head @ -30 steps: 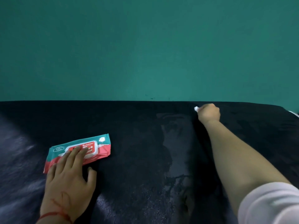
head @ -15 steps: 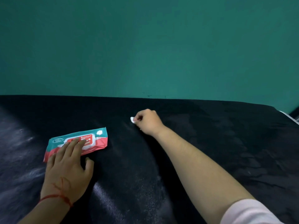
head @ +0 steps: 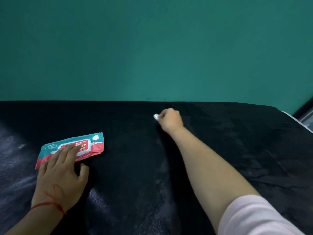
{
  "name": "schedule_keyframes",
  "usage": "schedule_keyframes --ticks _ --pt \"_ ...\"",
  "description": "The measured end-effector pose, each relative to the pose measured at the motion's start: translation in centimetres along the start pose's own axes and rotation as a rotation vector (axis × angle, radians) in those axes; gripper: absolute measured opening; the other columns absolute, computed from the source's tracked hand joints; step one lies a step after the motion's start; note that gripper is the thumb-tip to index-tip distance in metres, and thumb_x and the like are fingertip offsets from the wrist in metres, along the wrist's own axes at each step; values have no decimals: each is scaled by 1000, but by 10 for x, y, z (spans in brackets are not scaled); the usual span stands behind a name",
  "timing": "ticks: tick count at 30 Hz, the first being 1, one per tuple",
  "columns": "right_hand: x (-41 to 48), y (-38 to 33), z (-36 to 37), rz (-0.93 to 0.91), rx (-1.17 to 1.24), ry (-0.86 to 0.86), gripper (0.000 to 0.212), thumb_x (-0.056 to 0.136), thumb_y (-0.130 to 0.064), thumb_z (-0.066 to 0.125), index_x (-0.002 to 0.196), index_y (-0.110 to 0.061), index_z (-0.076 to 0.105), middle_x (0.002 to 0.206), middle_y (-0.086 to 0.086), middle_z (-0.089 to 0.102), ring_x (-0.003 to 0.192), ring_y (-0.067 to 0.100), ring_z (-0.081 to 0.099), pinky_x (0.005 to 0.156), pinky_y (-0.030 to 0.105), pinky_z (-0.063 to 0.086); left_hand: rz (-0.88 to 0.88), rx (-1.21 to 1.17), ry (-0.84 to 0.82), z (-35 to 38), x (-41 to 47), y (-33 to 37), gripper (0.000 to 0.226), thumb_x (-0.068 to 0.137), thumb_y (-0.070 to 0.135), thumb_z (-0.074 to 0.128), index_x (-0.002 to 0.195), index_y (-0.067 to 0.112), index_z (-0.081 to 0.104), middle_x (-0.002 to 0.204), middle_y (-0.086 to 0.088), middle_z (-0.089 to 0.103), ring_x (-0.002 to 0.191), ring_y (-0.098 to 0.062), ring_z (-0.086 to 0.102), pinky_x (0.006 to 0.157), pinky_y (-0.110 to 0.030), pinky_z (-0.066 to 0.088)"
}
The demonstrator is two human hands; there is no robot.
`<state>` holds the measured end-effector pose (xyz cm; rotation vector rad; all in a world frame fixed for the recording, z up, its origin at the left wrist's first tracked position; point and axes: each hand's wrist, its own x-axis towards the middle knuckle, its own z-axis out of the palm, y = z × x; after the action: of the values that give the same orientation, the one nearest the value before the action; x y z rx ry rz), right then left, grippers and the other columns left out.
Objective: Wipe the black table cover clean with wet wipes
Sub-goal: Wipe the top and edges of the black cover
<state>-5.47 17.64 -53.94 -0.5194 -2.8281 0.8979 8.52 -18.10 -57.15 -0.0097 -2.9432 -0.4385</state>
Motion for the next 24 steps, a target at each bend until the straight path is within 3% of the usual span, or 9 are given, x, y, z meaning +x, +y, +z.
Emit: schedule_keyframes --ticks 3,6,10,12,18,21,24 --pt "27 44 -35 148 -73 106 38 96 -47 74 105 -10 81 111 20 77 109 40 72 95 38 58 3 -4 14 0 1 -1 61 92 44 49 151 26 46 161 0 45 152 -23 34 126 -55 25" --pt "39 93 -70 296 -115 180 42 97 -46 73 100 -4 76 110 23 75 105 42 71 90 41 59 8 -1 12 0 1 -1 67 89 49 40 151 25 46 160 0 46 151 -24 36 125 -56 25" --pt "39 135 -107 424 -148 264 25 101 -25 69 87 -4 68 99 20 71 91 39 70 80 44 61 3 -18 32 0 1 1 65 88 47 40 149 26 48 159 0 47 150 -25 38 124 -56 26" --pt "37 140 -110 432 -172 271 18 103 -14 63 90 -1 68 95 18 68 87 36 68 76 42 59 -3 -22 38 0 1 1 64 87 46 40 147 26 50 158 0 48 149 -25 39 124 -56 26" --pt "36 101 -82 329 -110 206 31 106 -31 63 102 -2 74 108 21 73 97 38 69 82 39 57 2 -19 30 0 0 1 65 88 47 39 149 26 49 158 0 48 149 -25 38 125 -56 25" --pt "30 48 -49 179 -58 147 21 105 -21 62 111 -9 77 115 20 74 108 39 70 97 42 59 15 -3 26 -1 0 1 65 89 47 39 149 26 48 158 0 48 150 -24 37 125 -55 25" --pt "6 -7 -4 -10 -21 44 20 102 -17 61 109 -14 79 113 17 75 110 38 70 96 38 57 25 2 20 0 1 -1 65 90 47 39 150 25 47 159 -2 47 150 -25 36 126 -55 23"
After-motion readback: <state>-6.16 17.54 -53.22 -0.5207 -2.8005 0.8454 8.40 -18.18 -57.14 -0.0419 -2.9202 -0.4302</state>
